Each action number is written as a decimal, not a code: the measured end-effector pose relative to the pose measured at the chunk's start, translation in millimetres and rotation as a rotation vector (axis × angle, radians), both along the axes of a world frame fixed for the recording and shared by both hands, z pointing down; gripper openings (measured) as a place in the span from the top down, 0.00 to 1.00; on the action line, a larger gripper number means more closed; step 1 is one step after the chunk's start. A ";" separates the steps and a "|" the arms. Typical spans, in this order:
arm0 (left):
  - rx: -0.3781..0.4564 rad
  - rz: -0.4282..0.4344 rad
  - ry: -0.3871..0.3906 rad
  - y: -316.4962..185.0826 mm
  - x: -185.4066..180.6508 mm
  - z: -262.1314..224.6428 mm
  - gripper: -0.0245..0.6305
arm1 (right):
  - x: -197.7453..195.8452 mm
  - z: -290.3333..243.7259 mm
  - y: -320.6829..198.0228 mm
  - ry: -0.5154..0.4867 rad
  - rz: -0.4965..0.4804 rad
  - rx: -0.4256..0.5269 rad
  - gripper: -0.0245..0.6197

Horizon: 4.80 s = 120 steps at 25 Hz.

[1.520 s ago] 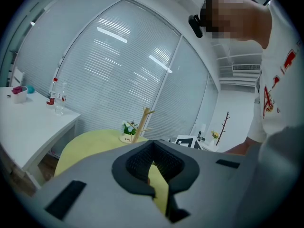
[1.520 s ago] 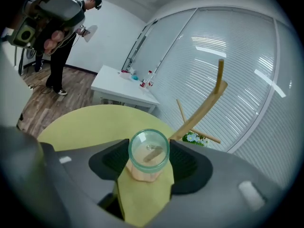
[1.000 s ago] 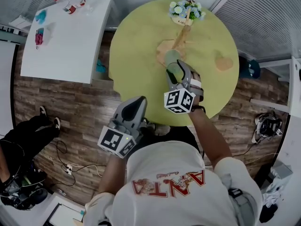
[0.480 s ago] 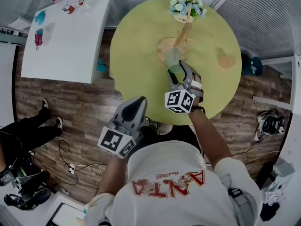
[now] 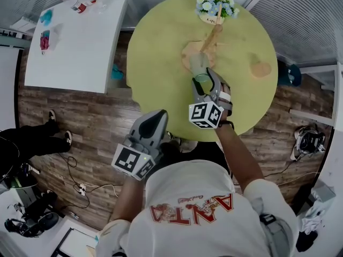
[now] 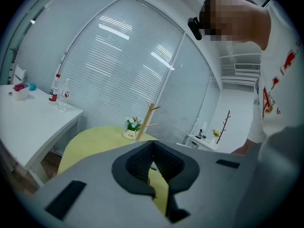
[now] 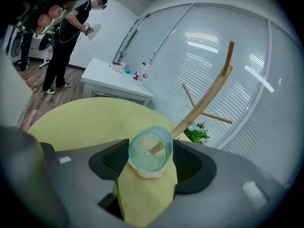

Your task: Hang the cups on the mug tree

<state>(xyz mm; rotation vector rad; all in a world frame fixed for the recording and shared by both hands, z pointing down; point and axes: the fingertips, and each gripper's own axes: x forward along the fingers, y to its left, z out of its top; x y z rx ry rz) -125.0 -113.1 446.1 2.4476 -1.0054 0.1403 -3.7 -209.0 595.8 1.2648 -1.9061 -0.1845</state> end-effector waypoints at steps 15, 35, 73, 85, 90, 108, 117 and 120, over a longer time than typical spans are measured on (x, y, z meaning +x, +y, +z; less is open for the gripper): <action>0.049 0.034 0.029 -4.3 17.4 -20.9 0.95 | -4.5 -75.1 18.0 -0.230 -0.035 0.032 0.51; 0.216 0.095 0.096 4.6 71.9 -106.4 0.95 | 74.5 -244.1 106.3 -0.760 -0.033 0.189 0.96; 0.158 0.121 0.049 23.3 153.2 -88.1 0.95 | 280.6 -124.4 69.2 -0.595 0.379 -0.015 0.59; 0.084 0.107 0.007 -3.5 211.8 -44.6 0.95 | 327.1 9.2 4.2 -0.534 0.433 -0.241 0.49; 0.063 0.142 0.019 -16.5 246.0 -29.6 0.95 | 335.5 44.0 -9.4 -0.522 0.416 -0.291 0.47; 0.042 0.115 0.018 -33.3 245.6 -19.2 0.95 | 329.2 48.7 -31.6 -0.589 0.357 -0.254 0.51; 0.060 0.085 0.044 -32.0 200.1 -31.0 0.95 | 281.6 -70.3 -28.5 -0.942 0.350 -0.111 0.51; 0.071 0.078 0.055 -32.0 185.7 -36.0 0.95 | 260.2 -108.4 -30.2 -1.087 0.327 -0.088 0.51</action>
